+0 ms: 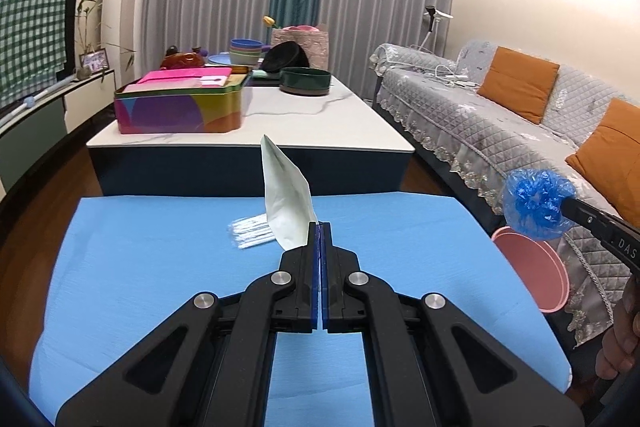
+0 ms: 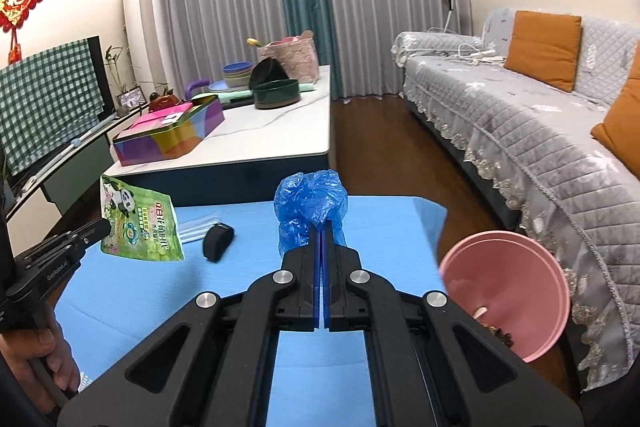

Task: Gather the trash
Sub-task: 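Lift the pouch and blue bag and carry them toward the pink bin, then lower both items over the pink bin and open both grippers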

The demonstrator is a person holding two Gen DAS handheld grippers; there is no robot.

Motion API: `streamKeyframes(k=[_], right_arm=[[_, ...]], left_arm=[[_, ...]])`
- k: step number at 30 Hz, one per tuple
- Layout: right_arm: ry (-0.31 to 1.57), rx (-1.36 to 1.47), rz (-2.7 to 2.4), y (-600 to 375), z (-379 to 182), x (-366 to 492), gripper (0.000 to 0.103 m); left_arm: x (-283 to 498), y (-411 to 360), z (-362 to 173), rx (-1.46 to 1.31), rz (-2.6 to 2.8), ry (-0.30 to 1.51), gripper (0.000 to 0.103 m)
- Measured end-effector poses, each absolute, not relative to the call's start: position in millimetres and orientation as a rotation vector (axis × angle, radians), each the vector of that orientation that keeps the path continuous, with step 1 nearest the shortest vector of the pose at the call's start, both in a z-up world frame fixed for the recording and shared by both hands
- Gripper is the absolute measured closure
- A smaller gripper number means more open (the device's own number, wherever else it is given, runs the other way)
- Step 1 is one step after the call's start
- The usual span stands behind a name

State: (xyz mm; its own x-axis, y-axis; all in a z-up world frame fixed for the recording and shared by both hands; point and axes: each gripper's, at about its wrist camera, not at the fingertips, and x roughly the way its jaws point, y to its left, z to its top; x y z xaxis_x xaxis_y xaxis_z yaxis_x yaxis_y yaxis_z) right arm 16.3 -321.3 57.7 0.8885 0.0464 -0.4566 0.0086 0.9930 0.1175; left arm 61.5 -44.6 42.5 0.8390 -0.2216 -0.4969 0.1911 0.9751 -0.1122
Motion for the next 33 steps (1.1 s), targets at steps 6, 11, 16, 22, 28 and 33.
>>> streamKeyframes(k=[6, 11, 16, 22, 28, 33], right_arm=[[0.466, 0.122, -0.018, -339, 63, 6, 0.102], [0.465, 0.126, -0.048, -356, 67, 4, 0.102], [0.461, 0.134, -0.078, -370, 68, 2, 0.102], [0.454, 0.128, -0.128, -388, 63, 0, 0.102], [0.434, 0.128, -0.197, -414, 58, 1, 0.102], [0.432, 0.156, -0.239, -439, 55, 3, 0.102]], left_arm=[[59, -61, 47, -0.05, -0.248, 0.52, 0.103], [62, -80, 50, -0.048, -0.279, 0.508, 0.103], [64, -101, 51, -0.037, -0.319, 0.501, 0.103], [66, -129, 47, -0.027, -0.362, 0.504, 0.103], [67, -157, 41, -0.008, -0.402, 0.512, 0.103], [69, -179, 35, 0.002, -0.433, 0.522, 0.103]])
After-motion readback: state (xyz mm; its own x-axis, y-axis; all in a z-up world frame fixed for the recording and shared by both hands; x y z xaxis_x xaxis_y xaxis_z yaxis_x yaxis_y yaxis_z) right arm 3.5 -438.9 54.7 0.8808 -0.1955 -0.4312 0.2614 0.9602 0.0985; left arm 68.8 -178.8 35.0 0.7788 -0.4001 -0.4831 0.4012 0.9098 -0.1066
